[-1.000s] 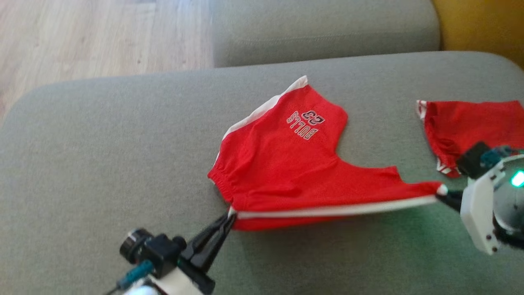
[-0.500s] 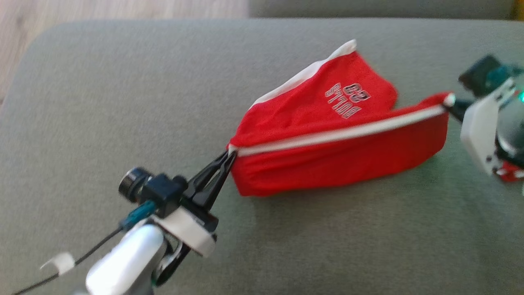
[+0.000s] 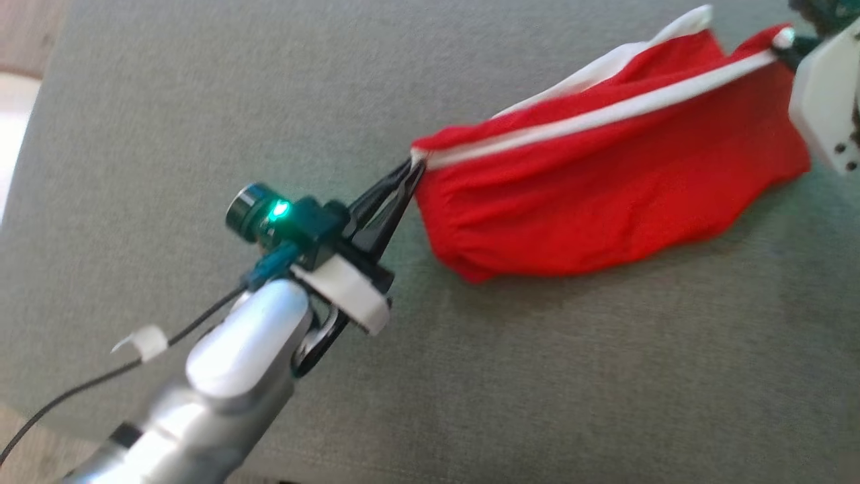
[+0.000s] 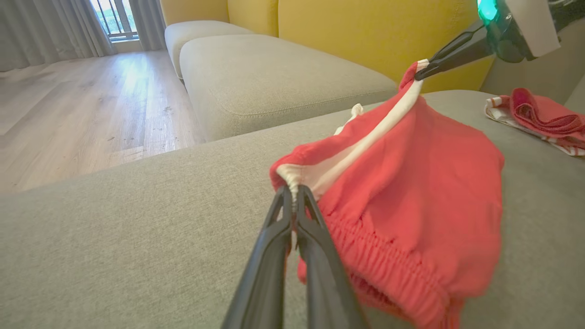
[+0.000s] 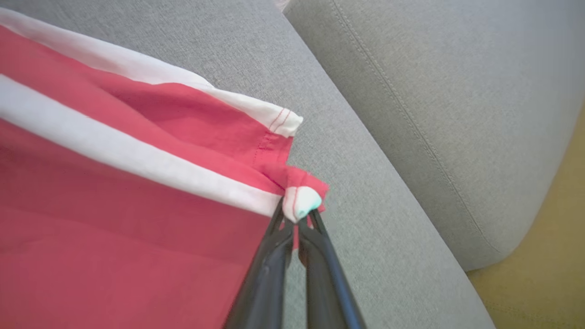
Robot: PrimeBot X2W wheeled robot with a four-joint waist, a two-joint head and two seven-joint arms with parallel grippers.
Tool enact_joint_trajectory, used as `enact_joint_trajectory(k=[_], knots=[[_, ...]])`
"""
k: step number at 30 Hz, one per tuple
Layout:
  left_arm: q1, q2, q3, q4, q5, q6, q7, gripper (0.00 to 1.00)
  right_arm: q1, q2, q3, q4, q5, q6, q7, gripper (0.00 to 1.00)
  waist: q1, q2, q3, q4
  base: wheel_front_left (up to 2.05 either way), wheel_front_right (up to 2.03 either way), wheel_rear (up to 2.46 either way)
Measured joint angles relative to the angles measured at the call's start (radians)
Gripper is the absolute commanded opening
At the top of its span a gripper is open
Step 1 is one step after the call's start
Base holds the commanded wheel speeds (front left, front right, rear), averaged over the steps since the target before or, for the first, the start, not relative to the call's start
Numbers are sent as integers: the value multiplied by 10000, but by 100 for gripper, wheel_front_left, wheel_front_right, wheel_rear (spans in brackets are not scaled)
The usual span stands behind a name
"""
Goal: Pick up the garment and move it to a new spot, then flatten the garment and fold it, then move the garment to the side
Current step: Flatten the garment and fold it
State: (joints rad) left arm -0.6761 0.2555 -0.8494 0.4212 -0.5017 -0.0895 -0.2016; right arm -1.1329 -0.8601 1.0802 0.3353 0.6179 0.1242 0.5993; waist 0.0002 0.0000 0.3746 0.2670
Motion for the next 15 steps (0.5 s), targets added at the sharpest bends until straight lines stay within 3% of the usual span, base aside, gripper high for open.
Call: enact_joint_trajectory(k=[7,15], knots=[[-758,-612,-42,1045,105,-79,-215,0,-1235,0,1158,731,332,0,-355,0,0,0,702,494,0,0,0],[-1297,-1014,-44,1902,190,-165,-418,0,-1955,407,1808,1613,433,0,-1016,0,-2,0,1071,740,0,0,0]])
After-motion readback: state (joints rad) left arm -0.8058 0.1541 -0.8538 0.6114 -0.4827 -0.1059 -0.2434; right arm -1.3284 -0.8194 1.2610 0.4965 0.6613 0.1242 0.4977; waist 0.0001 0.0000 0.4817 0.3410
